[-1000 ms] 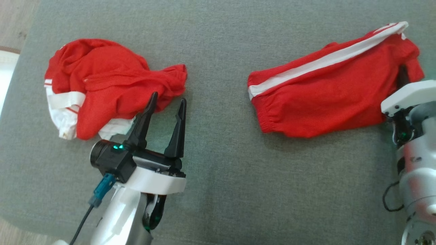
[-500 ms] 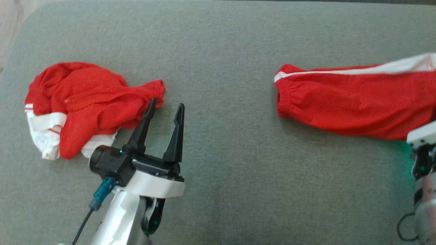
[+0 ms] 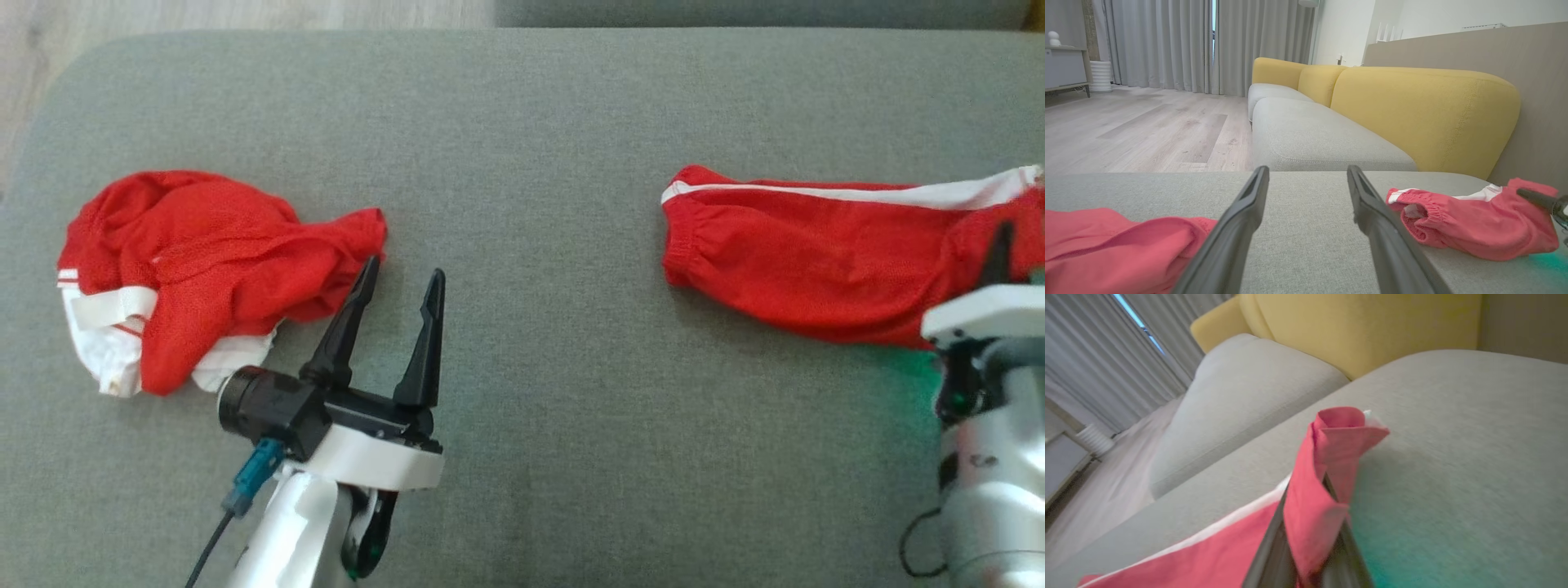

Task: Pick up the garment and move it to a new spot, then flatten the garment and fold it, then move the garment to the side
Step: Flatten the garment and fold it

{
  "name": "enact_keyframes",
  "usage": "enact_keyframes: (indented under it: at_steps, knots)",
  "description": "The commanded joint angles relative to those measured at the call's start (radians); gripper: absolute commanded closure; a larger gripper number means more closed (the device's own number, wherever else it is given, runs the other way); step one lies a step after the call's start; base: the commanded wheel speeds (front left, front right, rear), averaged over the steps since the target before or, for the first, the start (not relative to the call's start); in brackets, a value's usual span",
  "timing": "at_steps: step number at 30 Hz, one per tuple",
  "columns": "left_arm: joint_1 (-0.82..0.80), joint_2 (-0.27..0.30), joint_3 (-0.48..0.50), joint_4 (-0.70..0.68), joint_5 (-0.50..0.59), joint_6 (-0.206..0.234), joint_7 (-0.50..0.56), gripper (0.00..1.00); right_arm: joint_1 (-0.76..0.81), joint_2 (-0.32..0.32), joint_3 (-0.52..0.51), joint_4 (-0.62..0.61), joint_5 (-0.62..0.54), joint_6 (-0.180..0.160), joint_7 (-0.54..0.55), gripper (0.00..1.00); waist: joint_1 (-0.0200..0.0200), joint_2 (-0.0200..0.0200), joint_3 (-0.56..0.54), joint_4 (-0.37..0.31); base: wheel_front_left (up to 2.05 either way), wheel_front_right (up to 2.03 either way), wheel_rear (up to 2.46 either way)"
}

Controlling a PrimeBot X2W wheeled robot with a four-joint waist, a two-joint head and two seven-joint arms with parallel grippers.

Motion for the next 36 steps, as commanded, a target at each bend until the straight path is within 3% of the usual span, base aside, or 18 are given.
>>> enact_keyframes:
  at_steps: [1,15,29,30,31,32,36]
  knots:
    - [-0.011,0.004,0.034,-0.026,0.012,-0.002,-0.005,0.00,-0.020,0.009,0.045,-0.046,0.012,-0.001,-0.015,1.00,0.0000,0.0000,-0.009,0.006,0.00,0.00,0.00]
    - [0.022,0.004,0.024,0.018,-0.013,0.006,-0.005,0.00,0.099,0.040,0.430,-0.276,0.200,-0.001,0.011,1.00,0.0000,0.0000,-0.077,0.089,0.00,0.00,0.00]
    - [0.039,0.004,0.018,0.038,-0.017,0.011,-0.005,0.00,0.128,0.023,0.636,-0.208,0.261,-0.001,0.030,1.00,0.0000,0.0000,-0.094,0.176,0.00,0.00,0.00]
    - [0.041,0.004,0.018,0.039,-0.018,0.012,-0.005,0.00,0.128,0.016,0.650,-0.196,0.248,-0.001,0.027,0.92,0.0000,0.0000,-0.095,0.178,0.00,0.00,0.00]
    - [0.043,0.004,0.019,0.040,-0.018,0.012,-0.005,0.00,0.130,0.013,0.661,-0.183,0.240,-0.001,0.025,0.16,0.0000,0.0000,-0.096,0.179,0.00,0.00,0.00]
    - [0.045,0.004,0.018,0.042,-0.019,0.013,-0.005,0.00,0.132,0.014,0.679,-0.170,0.238,-0.001,0.034,0.00,0.0000,0.0000,-0.097,0.179,0.00,0.00,0.00]
    - [0.048,0.004,0.020,0.044,-0.020,0.014,-0.005,0.00,0.137,0.020,0.754,-0.160,0.246,-0.001,0.060,0.00,0.0000,0.0000,-0.099,0.175,0.00,0.00,0.00]
